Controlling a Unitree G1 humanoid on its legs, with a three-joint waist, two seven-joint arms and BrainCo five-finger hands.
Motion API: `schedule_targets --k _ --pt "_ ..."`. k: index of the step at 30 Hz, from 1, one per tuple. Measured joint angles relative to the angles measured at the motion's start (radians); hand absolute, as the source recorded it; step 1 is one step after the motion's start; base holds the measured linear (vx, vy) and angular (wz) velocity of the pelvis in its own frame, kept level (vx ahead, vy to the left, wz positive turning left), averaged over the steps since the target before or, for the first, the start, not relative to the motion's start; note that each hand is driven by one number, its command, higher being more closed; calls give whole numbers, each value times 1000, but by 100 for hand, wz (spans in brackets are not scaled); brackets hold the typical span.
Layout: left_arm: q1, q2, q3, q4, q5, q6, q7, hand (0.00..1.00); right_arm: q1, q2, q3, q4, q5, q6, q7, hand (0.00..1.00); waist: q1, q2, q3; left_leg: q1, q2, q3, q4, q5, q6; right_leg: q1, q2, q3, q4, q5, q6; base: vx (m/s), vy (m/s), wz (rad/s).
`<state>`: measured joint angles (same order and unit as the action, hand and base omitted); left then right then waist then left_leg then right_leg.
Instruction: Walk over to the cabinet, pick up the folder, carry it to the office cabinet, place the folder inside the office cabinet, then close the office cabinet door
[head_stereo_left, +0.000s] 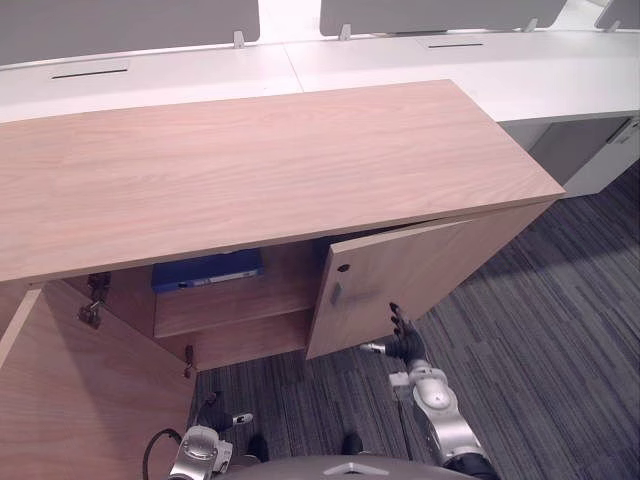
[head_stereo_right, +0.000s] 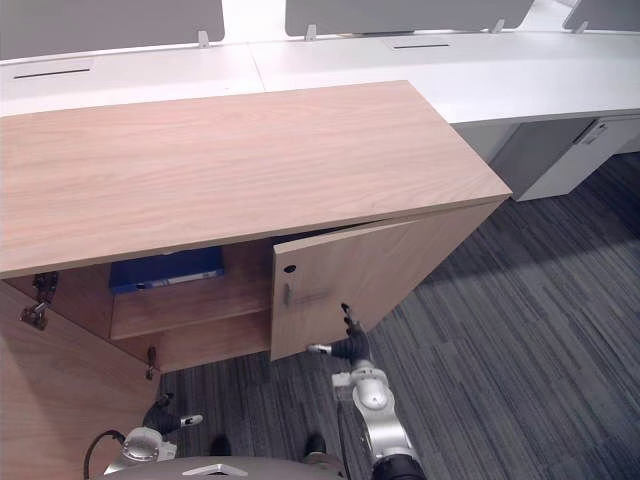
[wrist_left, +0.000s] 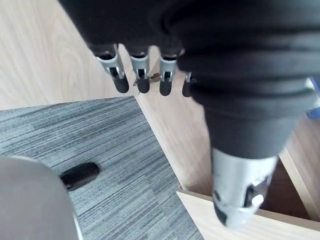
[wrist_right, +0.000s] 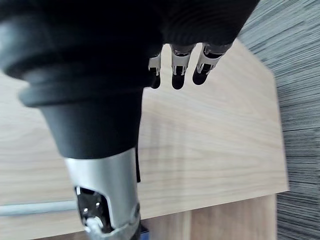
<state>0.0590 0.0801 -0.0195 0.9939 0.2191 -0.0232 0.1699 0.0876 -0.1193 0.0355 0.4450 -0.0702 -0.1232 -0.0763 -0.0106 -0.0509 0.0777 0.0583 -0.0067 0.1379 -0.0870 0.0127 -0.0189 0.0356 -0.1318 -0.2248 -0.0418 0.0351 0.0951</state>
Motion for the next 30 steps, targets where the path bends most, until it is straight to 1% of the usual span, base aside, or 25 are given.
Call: schedule_targets --k 4,5,7,8,9,10,11,12,13,14,15,16,17,18,19,21,22,23,24,25,26,27,28,29,30 --pt "5 -4 17 -1 -25 -4 3 0 32 15 -40 95 -24 1 -11 0 0 1 5 12 2 8 0 -1 -1 3 1 11 9 -2 -3 -56 -9 -8" --pt "5 -4 19 -3 -40 -9 5 0 32 21 -56 126 -41 1 -22 0 -1 4 21 16 4 17 0 -2 -2 -3 0 22 35 -11 -7 -102 -5 -20" --pt "5 -3 20 -5 -57 -11 6 0 34 33 -78 172 -50 4 -38 0 -3 3 30 9 5 24 0 -1 -1 -47 -4 40 99 -35 -7 -115 -1 -20" --pt "5 -1 20 -6 -67 -14 6 0 34 34 -79 204 -51 12 -40 0 -4 0 35 -2 5 25 1 3 0 -83 -7 54 149 -54 -7 -96 -15 -2" --pt "5 3 20 -10 -81 -17 6 0 41 35 -79 228 -51 20 -41 0 -7 -4 38 -21 5 14 7 11 2 -123 -8 94 209 -78 -3 -63 -16 18" --pt "5 5 20 -13 -85 -17 6 0 48 35 -80 242 -51 21 -42 0 -12 -7 39 -33 3 -2 7 17 2 -140 -11 117 236 -92 -2 -32 0 67" --pt "6 8 20 -24 -96 -17 6 0 70 36 -82 255 -51 25 -42 0 -19 -10 43 -52 3 -40 7 18 1 -153 -16 138 270 -106 17 -11 7 102" --pt "16 12 27 -37 -109 -17 6 0 80 41 -86 273 -51 35 -42 0 -18 -11 45 -66 6 -76 7 26 -1 -154 -16 145 291 -124 25 -2 -3 105" --pt "19 14 35 -40 -119 -18 7 0 81 45 -88 281 -49 40 -43 0 -16 -12 47 -69 7 -92 7 29 -4 -158 -16 160 322 -152 18 8 -44 105" --pt "24 17 52 -43 -140 -18 11 0 84 53 -94 282 -45 40 -43 0 -14 -19 52 -73 -1 -114 10 37 -14 -170 -18 196 383 -200 14 11 -57 82" --pt "24 20 63 -47 -148 -18 14 0 83 54 -94 282 -45 40 -43 0 -15 -38 49 -77 -4 -121 23 39 -18 -160 -20 215 385 -217 20 -6 -106 83" --pt "24 19 81 -59 -160 -20 22 0 79 51 -99 289 -44 40 -44 0 2 -38 53 -95 -1 -139 54 33 -30 -145 -16 218 358 -237 17 -39 -114 45" --pt "29 13 91 -69 -172 -21 26 0 64 49 -100 291 -42 40 -45 0 12 -28 51 -112 12 -144 75 29 -35 -142 -5 207 340 -231 8 -80 -142 32" --pt "35 -2 107 -71 -180 -25 29 0 43 47 -99 292 -37 40 -48 0 22 -13 47 -146 36 -160 88 36 -47 -140 19 182 304 -210 -5 -78 -131 27" --pt "36 -5 108 -70 -185 -25 33 0 34 48 -98 292 -34 40 -57 0 22 5 42 -160 46 -179 87 50 -54 -137 35 164 283 -199 -12 -53 -125 36" --pt "32 -15 107 -70 -193 -28 37 0 21 51 -99 292 -18 40 -69 0 10 21 54 -187 58 -230 74 80 -69 -138 51 115 261 -185 -23 -15 -105 63" --pt "29 -19 109 -70 -199 -28 38 0 19 49 -100 294 -8 40 -74 0 10 27 61 -194 59 -247 67 94 -72 -138 52 97 261 -181 -27 -10 -79 87" --pt "24 -25 110 -70 -204 -28 39 0 12 50 -117 312 -1 40 -81 0 8 33 66 -217 58 -244 60 135 -75 -138 54 60 260 -178 -31 -22 -64 94" --pt "24 -27 112 -73 -217 -29 40 0 -8 51 -130 329 5 44 -85 0 9 33 67 -238 53 -217 57 193 -82 -137 51 43 260 -173 -39 -41 -56 96" --pt "25 -30 117 -74 -218 -30 42 0 -11 51 -132 328 5 44 -87 0 10 33 67 -240 48 -209 37 233 -83 -137 50 41 258 -169 -47 -116 -2 100" --pt "24 -27 123 -76 -220 -32 43 0 -14 52 -136 325 5 44 -90 0 3 22 72 -243 37 -185 5 273 -92 -134 18 12 239 -159 -69 -132 23 80" --pt "13 -39 157 -80 -241 -37 43 0 -31 59 -140 322 5 43 -96 0 8 12 82 -251 33 -79 111 170 -41 -123 -5 -15 232 -156 -68 -152 -5 77" --pt "13 -40 169 -79 -247 -37 44 0 -30 59 -143 316 5 41 -103 0 7 7 83 -247 28 -34 185 110 -24 -114 -23 -30 232 -155 -65 -125 -55 72" --pt "21 -42 176 -78 -259 -38 44 0 -24 56 -160 315 5 40 -108 0 -2 -5 85 -215 28 24 291 14 -21 -87 -46 -65 222 -150 -58 -121 -14 80" --pt "31 -46 177 -78 -263 -39 44 0 -14 48 -168 316 5 40 -110 0 -3 12 77 -158 37 50 310 -40 -35 -62 -52 -90 200 -141 -45 -90 61 78"
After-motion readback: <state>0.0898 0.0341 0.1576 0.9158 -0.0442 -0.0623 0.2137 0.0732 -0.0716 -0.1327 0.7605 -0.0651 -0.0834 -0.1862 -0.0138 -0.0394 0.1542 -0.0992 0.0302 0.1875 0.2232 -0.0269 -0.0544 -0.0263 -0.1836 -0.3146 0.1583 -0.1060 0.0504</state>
